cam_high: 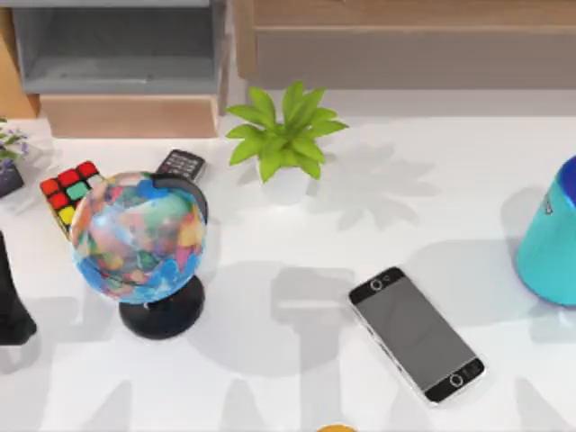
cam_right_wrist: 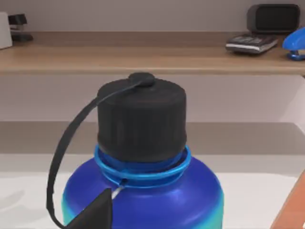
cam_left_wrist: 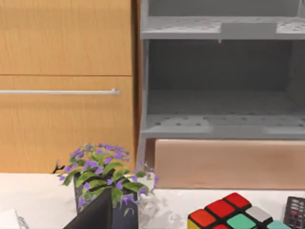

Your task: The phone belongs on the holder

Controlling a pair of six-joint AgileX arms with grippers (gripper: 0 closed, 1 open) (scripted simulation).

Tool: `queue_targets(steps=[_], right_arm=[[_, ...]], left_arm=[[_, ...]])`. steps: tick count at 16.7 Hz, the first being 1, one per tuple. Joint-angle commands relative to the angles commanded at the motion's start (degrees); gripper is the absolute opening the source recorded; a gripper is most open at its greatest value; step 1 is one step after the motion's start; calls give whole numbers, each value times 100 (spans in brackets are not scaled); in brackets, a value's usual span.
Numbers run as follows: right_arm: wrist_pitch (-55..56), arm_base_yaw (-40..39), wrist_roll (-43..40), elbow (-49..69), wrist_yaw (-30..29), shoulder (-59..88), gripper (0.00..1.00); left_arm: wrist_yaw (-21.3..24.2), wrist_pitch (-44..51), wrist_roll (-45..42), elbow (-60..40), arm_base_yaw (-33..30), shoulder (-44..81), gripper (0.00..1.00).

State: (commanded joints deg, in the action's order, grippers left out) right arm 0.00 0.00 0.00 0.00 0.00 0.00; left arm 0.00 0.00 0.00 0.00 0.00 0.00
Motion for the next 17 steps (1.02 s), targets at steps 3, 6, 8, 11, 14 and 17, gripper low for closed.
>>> queue_targets(steps=[3, 6, 8, 11, 14, 17], right_arm=[[-55, -43, 15, 51, 7, 36, 100], [-476, -378, 140, 495, 21, 391, 100], [-859, -714, 268, 1000, -12, 824, 100], [-1424, -1297, 497, 2038, -138, 1752, 100], [-1901, -1904, 732, 3325, -298, 3050, 100], [-2328, -2447, 918, 4730, -415, 4600, 100]], left_arm=[[0, 0, 0, 0, 0, 0, 100], [0, 0, 0, 0, 0, 0, 100], [0, 0, 0, 0, 0, 0, 100], [0, 0, 0, 0, 0, 0, 100], [0, 0, 0, 0, 0, 0, 100], [0, 0, 0, 0, 0, 0, 100]])
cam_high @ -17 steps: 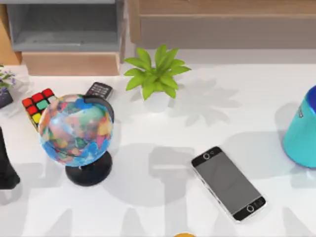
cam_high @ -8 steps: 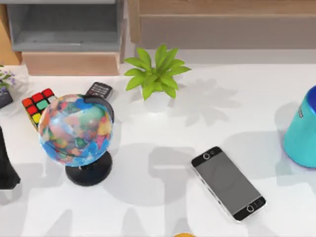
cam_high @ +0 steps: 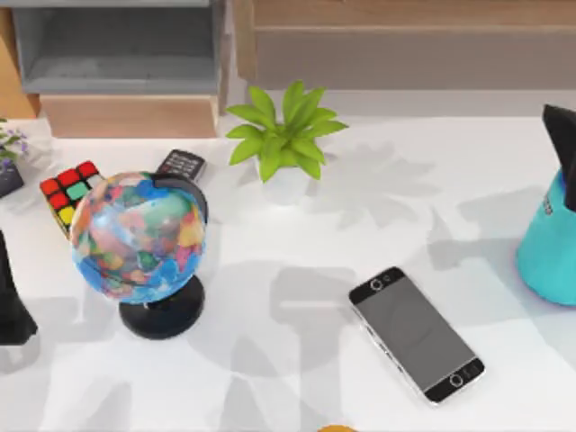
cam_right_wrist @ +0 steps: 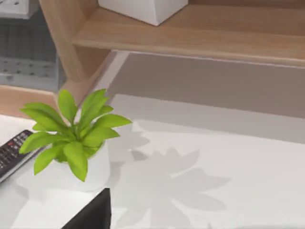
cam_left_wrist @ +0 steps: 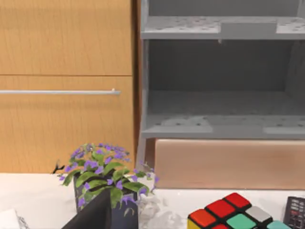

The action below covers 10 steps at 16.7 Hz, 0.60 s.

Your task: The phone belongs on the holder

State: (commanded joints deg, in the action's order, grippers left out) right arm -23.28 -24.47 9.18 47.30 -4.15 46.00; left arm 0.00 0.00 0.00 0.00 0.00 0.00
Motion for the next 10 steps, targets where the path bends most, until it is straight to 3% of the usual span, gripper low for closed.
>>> queue_targets(steps=[5, 10], right_arm=[[-1102, -636, 98, 1973, 15, 2717, 100], [-2656, -1043, -124, 2860, 263, 5059, 100]], left_arm=[[0, 0, 0, 0, 0, 0, 100], [0, 0, 0, 0, 0, 0, 100]])
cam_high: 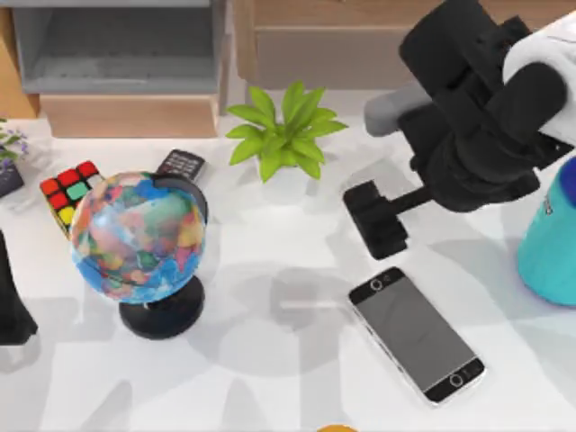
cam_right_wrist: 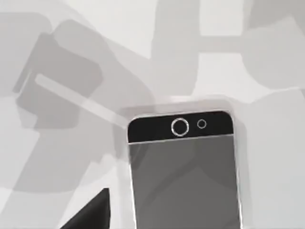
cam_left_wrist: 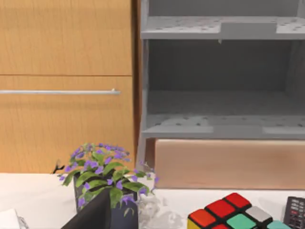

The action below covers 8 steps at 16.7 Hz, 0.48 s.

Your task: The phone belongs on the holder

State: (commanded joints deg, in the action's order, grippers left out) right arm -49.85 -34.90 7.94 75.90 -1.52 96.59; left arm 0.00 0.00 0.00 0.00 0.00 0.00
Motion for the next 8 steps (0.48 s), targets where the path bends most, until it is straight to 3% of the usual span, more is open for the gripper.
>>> queue_targets(steps=[4, 8], right_arm=[[-829, -165, -262, -12, 136, 907, 100], [-914, -180, -300, -37, 148, 995, 100]], left_arm=[[0, 0, 0, 0, 0, 0, 100], [0, 0, 0, 0, 0, 0, 100]])
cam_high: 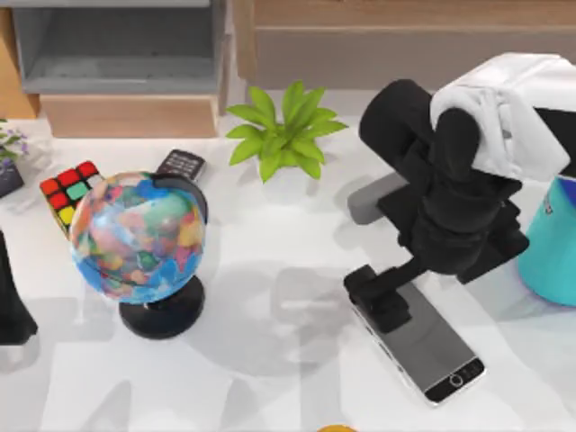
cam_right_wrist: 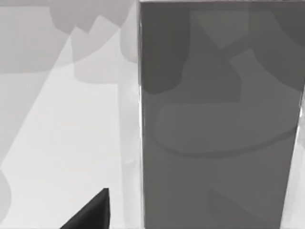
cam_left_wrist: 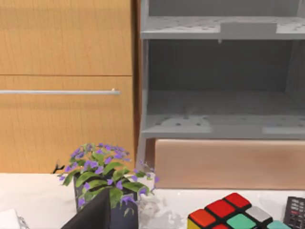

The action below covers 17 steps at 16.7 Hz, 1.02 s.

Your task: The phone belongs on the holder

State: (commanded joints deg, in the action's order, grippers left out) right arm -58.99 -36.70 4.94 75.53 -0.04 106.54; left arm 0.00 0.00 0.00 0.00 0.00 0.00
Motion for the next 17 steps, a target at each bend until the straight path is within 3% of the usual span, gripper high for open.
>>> queue_targets(steps=[5, 11, 16, 17], right_arm=[[236, 12, -6, -154, -1, 106, 100], [1571, -6, 18, -857, -4, 679, 100], [1712, -10, 22, -950, -4, 761, 100], [1712, -10, 22, -950, -4, 761, 92]], left_arm=[[0, 0, 0, 0, 0, 0, 100], [0, 0, 0, 0, 0, 0, 100], [0, 0, 0, 0, 0, 0, 100], [0, 0, 0, 0, 0, 0, 100]])
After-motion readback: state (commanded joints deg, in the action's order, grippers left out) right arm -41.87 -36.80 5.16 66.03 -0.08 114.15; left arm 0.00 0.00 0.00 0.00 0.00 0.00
